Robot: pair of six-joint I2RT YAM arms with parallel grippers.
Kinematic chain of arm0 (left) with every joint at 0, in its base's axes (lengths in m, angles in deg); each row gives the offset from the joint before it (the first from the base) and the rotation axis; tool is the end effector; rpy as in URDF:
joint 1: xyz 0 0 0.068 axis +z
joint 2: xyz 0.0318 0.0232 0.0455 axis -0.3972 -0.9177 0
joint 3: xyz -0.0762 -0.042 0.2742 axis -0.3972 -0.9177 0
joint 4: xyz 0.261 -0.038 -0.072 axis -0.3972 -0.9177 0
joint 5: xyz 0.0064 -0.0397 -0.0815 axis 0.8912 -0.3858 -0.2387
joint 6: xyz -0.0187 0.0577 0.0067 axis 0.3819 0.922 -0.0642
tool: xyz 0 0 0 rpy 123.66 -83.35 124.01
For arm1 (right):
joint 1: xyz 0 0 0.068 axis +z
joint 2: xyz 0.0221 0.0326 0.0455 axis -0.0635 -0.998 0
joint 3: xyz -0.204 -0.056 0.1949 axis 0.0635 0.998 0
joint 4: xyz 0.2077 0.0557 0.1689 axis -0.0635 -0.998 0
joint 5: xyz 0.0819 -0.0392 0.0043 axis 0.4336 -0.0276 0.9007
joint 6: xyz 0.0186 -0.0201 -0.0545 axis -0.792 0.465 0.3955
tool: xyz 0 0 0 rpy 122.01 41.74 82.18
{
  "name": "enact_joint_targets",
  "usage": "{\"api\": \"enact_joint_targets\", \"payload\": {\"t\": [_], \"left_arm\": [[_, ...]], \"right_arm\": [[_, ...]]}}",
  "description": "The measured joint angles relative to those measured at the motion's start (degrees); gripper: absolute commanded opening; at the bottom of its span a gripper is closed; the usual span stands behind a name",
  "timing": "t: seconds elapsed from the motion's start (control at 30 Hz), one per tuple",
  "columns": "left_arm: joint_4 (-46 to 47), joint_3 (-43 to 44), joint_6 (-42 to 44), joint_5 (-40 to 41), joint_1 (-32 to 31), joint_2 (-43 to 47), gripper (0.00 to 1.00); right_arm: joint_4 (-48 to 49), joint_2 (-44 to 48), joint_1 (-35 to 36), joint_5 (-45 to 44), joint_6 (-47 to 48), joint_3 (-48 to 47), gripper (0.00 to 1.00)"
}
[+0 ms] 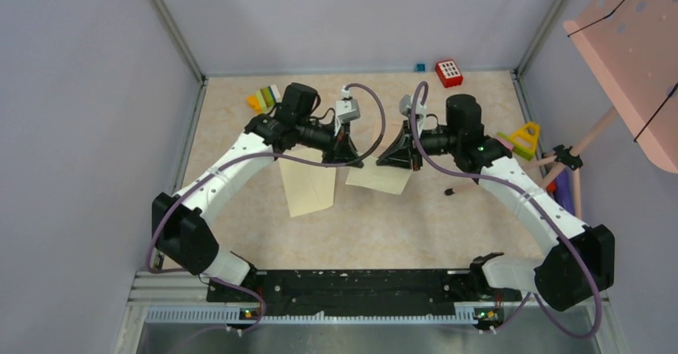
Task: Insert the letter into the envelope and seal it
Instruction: Fold the letter.
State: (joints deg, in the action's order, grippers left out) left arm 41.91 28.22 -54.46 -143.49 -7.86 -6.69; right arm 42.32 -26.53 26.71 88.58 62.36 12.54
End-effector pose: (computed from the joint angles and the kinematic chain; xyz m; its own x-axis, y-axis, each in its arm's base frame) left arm 0.2685 -0.2079 0.3546 -0.3012 0.3590 -0.8834 0.9498 0.0308 -0.3113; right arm 0.2410 0.1472 0.3440 -0.2264 -0.1586 -0.9610 -0.9739 0.0553 0.2203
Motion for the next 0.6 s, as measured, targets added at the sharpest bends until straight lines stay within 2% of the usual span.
{"api": "enact_joint_targets", "payload": {"t": [0.3, 0.6], "left_arm": [[-0.02, -0.22, 0.26, -0.85, 1.36, 1.60, 0.00], [-0.81, -0.20, 2.14, -1.90, 2.27, 2.23, 0.00]], "right_arm": [[-5.40, 0.68, -2.29, 0.87, 3.21, -0.07, 0.00], [-14.97, 2.29, -5.73, 2.12, 10.19, -2.47, 0.00]]}}
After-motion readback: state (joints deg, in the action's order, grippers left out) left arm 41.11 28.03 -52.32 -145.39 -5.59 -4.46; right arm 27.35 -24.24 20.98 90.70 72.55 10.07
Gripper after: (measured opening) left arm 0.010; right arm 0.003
